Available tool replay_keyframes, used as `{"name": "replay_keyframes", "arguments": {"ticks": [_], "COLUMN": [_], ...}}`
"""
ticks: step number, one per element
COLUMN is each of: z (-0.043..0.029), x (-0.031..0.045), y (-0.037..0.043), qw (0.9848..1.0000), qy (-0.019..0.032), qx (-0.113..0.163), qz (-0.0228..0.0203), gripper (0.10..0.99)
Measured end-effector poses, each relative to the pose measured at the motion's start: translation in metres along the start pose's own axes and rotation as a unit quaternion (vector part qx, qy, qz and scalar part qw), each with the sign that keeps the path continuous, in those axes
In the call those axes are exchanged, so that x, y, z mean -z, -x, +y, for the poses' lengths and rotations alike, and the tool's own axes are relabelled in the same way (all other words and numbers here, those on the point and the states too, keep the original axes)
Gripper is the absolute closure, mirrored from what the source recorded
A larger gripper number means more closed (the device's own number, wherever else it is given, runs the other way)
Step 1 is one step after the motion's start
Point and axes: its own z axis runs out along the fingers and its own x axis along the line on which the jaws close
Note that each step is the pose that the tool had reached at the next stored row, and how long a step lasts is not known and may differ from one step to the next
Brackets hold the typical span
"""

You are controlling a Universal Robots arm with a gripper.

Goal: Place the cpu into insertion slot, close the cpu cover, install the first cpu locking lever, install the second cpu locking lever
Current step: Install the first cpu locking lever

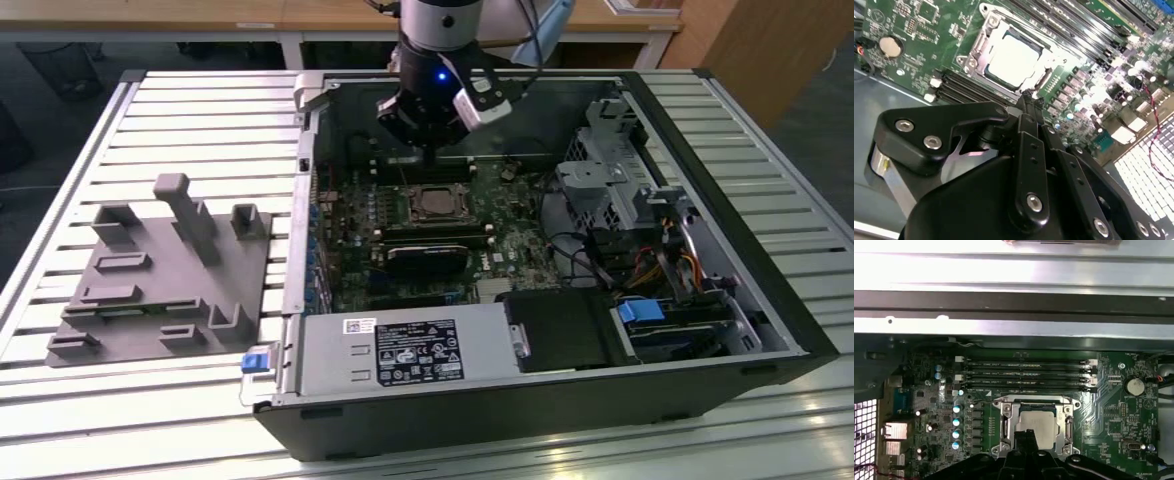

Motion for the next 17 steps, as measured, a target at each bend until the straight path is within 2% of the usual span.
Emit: {"name": "replay_keyframes", "arguments": {"ticks": [3,4,14,17], "z": [0.0000,0.0001,0.0000,0.0000], "x": [0.0000,0.0000,0.0000,0.0000], "y": [-0.0066,-0.0074,-0.0124,-0.0162], "qw": [1.0000,1.0000,1.0000,1.0000], "qy": [0.0000,0.0000,0.0000,0.0000], "qx": [0.000,0.000,0.000,0.000], "qz": [-0.0062,-0.0069,-0.0073,-0.0073], "gripper": [0.980,0.980,0.980,0.980]}}
